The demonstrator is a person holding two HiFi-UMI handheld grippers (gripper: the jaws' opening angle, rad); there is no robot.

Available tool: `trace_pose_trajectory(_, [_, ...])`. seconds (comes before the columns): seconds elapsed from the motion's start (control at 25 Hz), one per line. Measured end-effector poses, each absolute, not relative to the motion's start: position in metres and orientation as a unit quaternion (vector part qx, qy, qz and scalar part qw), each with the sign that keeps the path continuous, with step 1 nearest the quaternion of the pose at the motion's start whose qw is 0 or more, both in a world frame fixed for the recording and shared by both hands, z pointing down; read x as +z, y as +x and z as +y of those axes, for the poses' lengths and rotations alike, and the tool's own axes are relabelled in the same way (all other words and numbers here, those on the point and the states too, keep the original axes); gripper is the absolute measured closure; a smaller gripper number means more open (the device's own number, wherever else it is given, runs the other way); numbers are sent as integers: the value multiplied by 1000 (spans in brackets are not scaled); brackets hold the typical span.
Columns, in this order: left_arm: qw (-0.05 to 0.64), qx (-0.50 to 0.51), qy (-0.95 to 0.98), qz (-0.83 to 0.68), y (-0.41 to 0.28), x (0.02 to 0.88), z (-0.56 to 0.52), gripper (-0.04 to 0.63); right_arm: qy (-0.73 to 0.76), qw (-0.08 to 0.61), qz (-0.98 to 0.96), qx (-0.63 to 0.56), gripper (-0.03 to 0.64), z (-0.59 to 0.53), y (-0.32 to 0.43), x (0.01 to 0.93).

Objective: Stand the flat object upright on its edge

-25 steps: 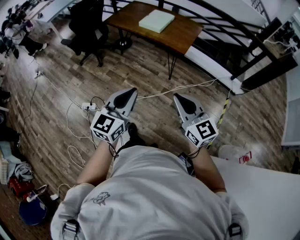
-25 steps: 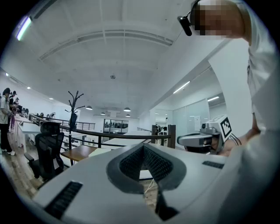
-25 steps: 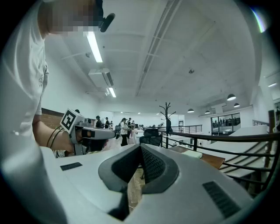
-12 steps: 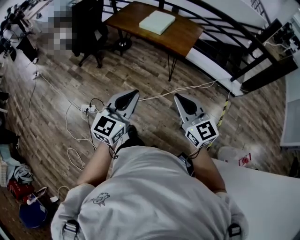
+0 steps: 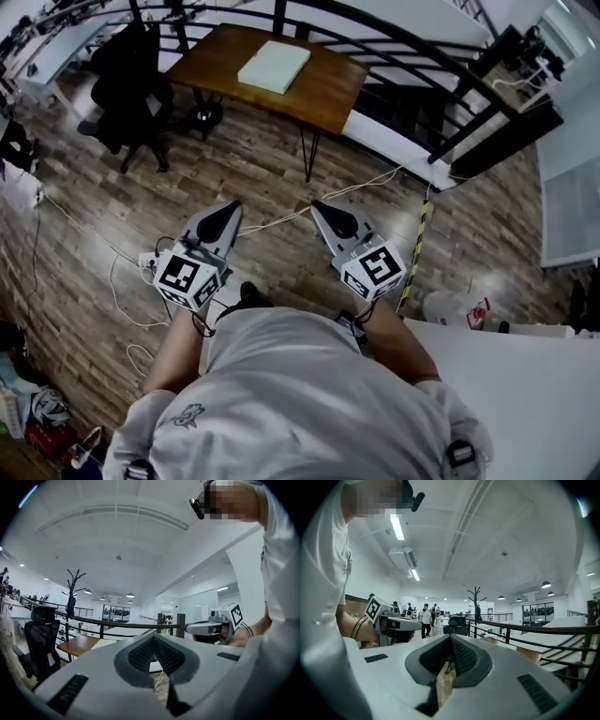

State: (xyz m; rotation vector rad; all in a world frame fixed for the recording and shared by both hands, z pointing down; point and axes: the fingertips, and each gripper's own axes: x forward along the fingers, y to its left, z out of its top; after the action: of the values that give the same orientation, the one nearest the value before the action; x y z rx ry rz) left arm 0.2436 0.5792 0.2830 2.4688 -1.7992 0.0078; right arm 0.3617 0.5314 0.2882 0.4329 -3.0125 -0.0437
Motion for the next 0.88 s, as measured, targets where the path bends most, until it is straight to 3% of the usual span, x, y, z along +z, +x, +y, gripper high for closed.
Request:
trace_pose_trajectory(0.52, [41, 23, 826, -562, 156, 276, 550, 583, 166, 50, -985, 17, 584, 500, 270, 291])
trace_pose_trajectory(0.88, [39, 23, 817, -575, 131, 276, 523, 583, 147, 63, -987, 24, 584, 471, 243, 302])
